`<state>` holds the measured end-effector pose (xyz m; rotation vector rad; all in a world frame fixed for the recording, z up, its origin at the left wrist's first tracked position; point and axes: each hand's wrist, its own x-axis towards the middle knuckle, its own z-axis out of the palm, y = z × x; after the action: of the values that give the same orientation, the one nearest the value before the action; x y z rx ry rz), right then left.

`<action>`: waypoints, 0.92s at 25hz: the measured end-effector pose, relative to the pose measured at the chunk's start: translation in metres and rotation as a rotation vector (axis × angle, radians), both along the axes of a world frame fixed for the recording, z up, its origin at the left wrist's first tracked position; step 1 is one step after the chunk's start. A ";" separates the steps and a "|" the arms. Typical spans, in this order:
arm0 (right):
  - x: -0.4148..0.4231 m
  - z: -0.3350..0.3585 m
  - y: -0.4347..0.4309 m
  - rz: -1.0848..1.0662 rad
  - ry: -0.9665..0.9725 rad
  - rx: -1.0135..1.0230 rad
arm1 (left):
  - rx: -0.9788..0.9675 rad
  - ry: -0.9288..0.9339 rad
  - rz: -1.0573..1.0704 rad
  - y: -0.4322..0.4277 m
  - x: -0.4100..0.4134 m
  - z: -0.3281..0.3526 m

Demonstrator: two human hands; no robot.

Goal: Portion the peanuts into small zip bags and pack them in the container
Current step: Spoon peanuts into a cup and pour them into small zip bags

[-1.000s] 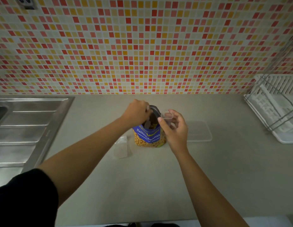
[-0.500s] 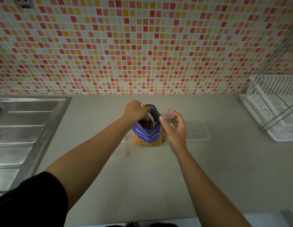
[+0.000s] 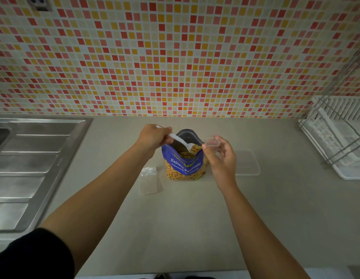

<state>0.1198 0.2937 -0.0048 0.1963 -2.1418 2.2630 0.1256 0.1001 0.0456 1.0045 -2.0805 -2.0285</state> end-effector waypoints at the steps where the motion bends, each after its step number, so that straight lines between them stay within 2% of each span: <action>1: 0.000 0.001 0.002 -0.004 0.007 0.010 | 0.027 0.010 0.019 -0.004 0.003 -0.001; 8: 0.000 0.015 0.003 -0.018 0.169 0.235 | 0.157 0.059 0.132 -0.027 0.015 -0.005; 13: 0.001 0.014 -0.004 -0.013 0.283 0.409 | 0.160 0.075 0.137 -0.033 0.016 0.002; 17: -0.001 0.015 -0.010 -0.017 0.302 0.479 | 0.131 0.143 0.115 -0.037 0.012 0.037; 20: -0.002 0.019 -0.017 -0.016 0.296 0.476 | 0.022 0.160 0.048 -0.028 0.008 0.063; 23: -0.003 0.022 -0.021 -0.030 0.285 0.432 | -0.235 0.187 -0.105 -0.007 0.007 0.083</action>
<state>0.1172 0.2729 0.0172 0.4565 -2.4121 1.6083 0.1321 0.0934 0.1282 0.6554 -2.2437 -1.7854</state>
